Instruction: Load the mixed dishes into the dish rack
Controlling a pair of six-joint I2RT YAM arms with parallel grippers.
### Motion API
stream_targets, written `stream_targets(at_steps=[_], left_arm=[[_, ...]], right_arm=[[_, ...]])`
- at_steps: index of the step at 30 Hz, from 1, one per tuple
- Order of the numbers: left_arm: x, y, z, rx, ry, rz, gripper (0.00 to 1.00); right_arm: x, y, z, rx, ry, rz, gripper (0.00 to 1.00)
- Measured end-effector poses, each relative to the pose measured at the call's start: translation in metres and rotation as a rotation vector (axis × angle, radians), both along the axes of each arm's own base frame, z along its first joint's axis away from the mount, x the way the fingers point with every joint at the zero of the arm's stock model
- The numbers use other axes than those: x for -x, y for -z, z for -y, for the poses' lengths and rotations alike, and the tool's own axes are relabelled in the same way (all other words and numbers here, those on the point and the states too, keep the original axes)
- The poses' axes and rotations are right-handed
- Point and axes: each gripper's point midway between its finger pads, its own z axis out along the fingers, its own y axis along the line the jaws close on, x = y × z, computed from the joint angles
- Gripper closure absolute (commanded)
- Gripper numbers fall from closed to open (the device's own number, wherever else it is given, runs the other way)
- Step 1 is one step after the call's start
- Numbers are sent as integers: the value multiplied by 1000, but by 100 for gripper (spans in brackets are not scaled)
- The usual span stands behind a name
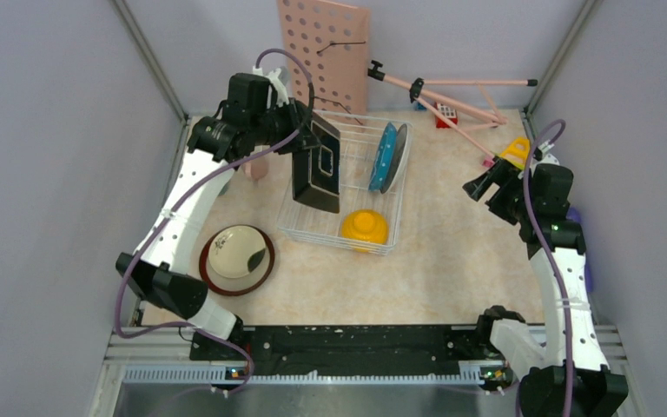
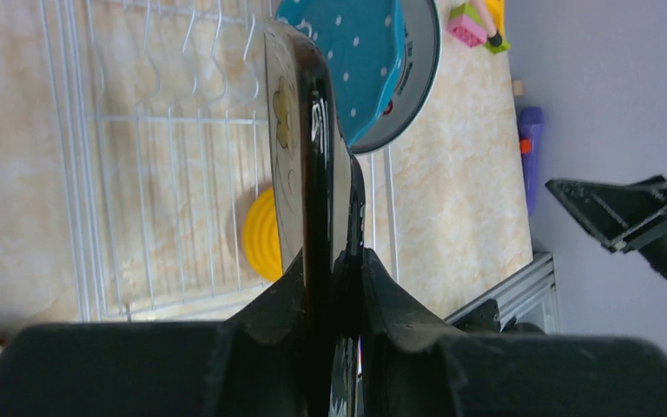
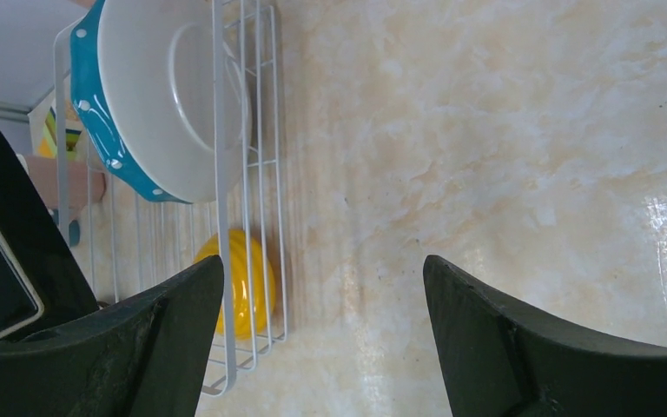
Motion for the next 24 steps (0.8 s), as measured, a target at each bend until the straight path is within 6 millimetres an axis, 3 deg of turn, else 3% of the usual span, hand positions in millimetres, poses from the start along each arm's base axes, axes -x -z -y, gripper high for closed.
stream_targets(at_steps=[4,12,24], left_arm=[[-30,-3,10,35,5,-7,100],[-72,-9,37,98,46,0,100],[-109,23,45,54,24,-35,100]], right_arm=[[0,1,0,0,-3,-3,17],[0,1,-1,3,-13,-2,17],[-5,0,-2,-1,-20,6,17]])
